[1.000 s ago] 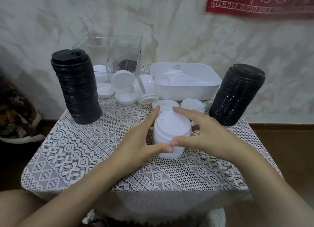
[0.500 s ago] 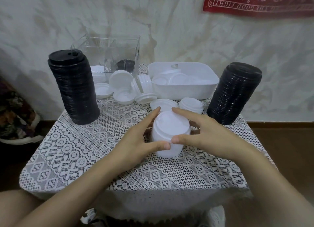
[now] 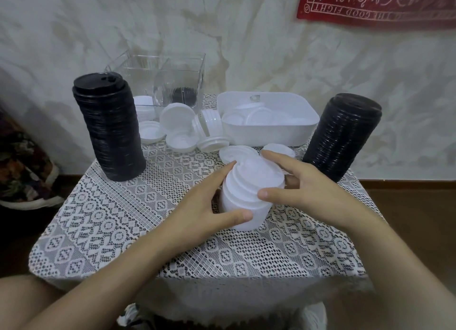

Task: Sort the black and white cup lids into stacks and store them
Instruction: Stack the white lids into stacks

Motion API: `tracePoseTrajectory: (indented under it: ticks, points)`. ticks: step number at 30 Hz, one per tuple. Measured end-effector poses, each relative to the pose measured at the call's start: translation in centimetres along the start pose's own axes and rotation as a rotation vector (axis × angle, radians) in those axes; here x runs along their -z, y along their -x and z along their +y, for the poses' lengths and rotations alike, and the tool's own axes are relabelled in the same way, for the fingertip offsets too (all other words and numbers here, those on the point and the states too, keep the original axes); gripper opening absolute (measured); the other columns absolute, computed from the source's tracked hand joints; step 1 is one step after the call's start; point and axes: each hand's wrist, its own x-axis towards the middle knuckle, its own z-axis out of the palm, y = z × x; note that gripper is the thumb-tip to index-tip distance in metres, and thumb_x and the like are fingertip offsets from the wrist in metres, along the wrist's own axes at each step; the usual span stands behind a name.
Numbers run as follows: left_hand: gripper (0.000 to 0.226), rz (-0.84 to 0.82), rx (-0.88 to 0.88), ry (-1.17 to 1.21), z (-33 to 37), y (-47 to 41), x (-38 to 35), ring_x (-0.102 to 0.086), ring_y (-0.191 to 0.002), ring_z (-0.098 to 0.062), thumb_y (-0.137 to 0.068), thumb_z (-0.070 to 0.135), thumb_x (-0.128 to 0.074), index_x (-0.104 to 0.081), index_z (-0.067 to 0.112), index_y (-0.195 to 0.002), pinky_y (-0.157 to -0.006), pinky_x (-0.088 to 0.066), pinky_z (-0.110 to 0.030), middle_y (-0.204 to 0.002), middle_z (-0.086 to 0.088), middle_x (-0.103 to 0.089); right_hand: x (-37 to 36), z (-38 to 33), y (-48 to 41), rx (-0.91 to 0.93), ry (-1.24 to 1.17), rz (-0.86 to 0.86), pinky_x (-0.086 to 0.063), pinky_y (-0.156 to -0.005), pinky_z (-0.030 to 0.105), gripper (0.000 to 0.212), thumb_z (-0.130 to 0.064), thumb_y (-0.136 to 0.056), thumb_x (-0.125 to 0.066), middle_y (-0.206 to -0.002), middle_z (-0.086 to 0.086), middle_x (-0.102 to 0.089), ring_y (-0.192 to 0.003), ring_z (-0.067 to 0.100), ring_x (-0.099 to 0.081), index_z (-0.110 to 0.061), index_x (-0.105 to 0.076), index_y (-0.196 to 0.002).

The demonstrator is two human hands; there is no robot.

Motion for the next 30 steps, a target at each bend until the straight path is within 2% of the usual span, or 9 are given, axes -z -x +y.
tracePoseTrajectory:
  ticks: [3, 5, 9, 14, 18, 21, 26, 28, 30]
  points:
    - [0.08, 0.004, -0.01, -0.001, 0.1, 0.0, 0.0, -0.054, -0.133, 0.0, -0.081, 0.049, -0.082, -0.041, 0.047, -0.15, -0.113, -0.045, -0.043, -0.143, 0.026, -0.057, -0.4, 0.2, -0.2, 0.005, 0.024, -0.009, -0.051, -0.11, 0.037, 0.096, -0.042, -0.072, -0.093, -0.142, -0.02, -0.06, -0.127, -0.001, -0.06, -0.042, -0.042, -0.153]
    - [0.079, 0.014, -0.004, 0.0, 0.0, -0.1, -0.1, -0.055, -0.13, 0.002, -0.08, 0.05, -0.082, -0.043, 0.048, -0.149, -0.111, -0.047, -0.042, -0.14, 0.027, -0.058, -0.8, 0.4, -0.4, 0.013, 0.041, -0.008, -0.048, -0.113, 0.038, 0.096, -0.041, -0.071, -0.093, -0.145, -0.021, -0.057, -0.131, -0.002, -0.056, -0.044, -0.042, -0.153]
    - [0.081, 0.016, 0.022, -0.007, 0.0, -0.2, -0.1, -0.056, -0.128, 0.003, -0.075, 0.059, -0.082, -0.044, 0.05, -0.145, -0.109, -0.049, -0.041, -0.137, 0.028, -0.06, -1.0, 0.6, -0.6, 0.026, 0.11, -0.015, -0.045, -0.115, 0.037, 0.098, -0.053, -0.065, -0.09, -0.144, -0.025, -0.056, -0.133, -0.004, -0.053, -0.046, -0.043, -0.152]
    - [0.089, 0.032, 0.047, 0.008, -0.2, -0.3, -0.5, -0.057, -0.126, 0.001, -0.066, 0.069, -0.082, -0.043, 0.049, -0.144, -0.107, -0.05, -0.042, -0.136, 0.026, -0.061, -0.7, 0.4, -0.5, -0.003, 0.099, -0.072, -0.045, -0.116, 0.034, 0.094, -0.031, -0.076, -0.091, -0.142, -0.025, -0.056, -0.131, -0.008, -0.052, -0.035, -0.041, -0.156]
    - [0.093, 0.032, 0.053, 0.056, -0.4, -0.3, -0.4, -0.055, -0.129, 0.003, -0.064, 0.068, -0.083, -0.042, 0.052, -0.146, -0.11, -0.049, -0.041, -0.137, 0.027, -0.06, -0.7, 0.4, -0.5, 0.0, 0.137, -0.074, -0.045, -0.115, 0.033, 0.094, -0.035, -0.077, -0.091, -0.147, -0.024, -0.052, -0.133, -0.008, -0.049, -0.036, -0.04, -0.156]
    - [0.102, 0.013, 0.066, 0.086, -0.3, -0.3, 0.0, -0.049, -0.136, 0.005, -0.066, 0.071, -0.08, -0.033, 0.051, -0.154, -0.116, -0.043, -0.039, -0.146, 0.027, -0.054, -0.7, 0.4, -0.5, 0.002, 0.133, -0.077, -0.045, -0.114, 0.03, 0.096, -0.036, -0.076, -0.091, -0.146, -0.027, -0.052, -0.132, -0.01, -0.049, -0.039, -0.039, -0.156]
    - [0.078, -0.033, 0.044, 0.097, 0.0, -0.3, 0.5, -0.058, -0.129, -0.001, -0.08, 0.055, -0.078, -0.046, 0.043, -0.149, -0.11, -0.05, -0.039, -0.139, 0.021, -0.062, -0.3, 0.2, 0.1, -0.013, 0.031, -0.123, -0.042, -0.102, 0.006, 0.085, -0.031, -0.084, -0.082, -0.146, -0.029, -0.051, -0.126, -0.019, -0.049, -0.041, -0.037, -0.156]
    - [0.079, -0.036, 0.046, 0.094, -0.1, -0.3, 0.6, -0.058, -0.129, 0.0, -0.079, 0.058, -0.077, -0.045, 0.044, -0.149, -0.109, -0.05, -0.039, -0.138, 0.022, -0.062, -0.3, 0.4, 0.3, 0.0, -0.018, -0.116, -0.041, -0.104, 0.006, 0.076, -0.029, -0.091, -0.074, -0.149, -0.026, -0.049, -0.128, -0.016, -0.05, -0.038, -0.037, -0.157]
    - [0.079, -0.036, 0.044, 0.081, -0.2, -0.2, 0.7, -0.058, -0.129, 0.0, -0.079, 0.06, -0.076, -0.044, 0.045, -0.149, -0.109, -0.05, -0.041, -0.139, 0.023, -0.062, -0.5, 0.7, 0.4, 0.021, -0.02, -0.086, -0.041, -0.111, 0.014, 0.071, -0.031, -0.093, -0.071, -0.149, -0.027, -0.05, -0.131, -0.011, -0.052, -0.038, -0.039, -0.156]
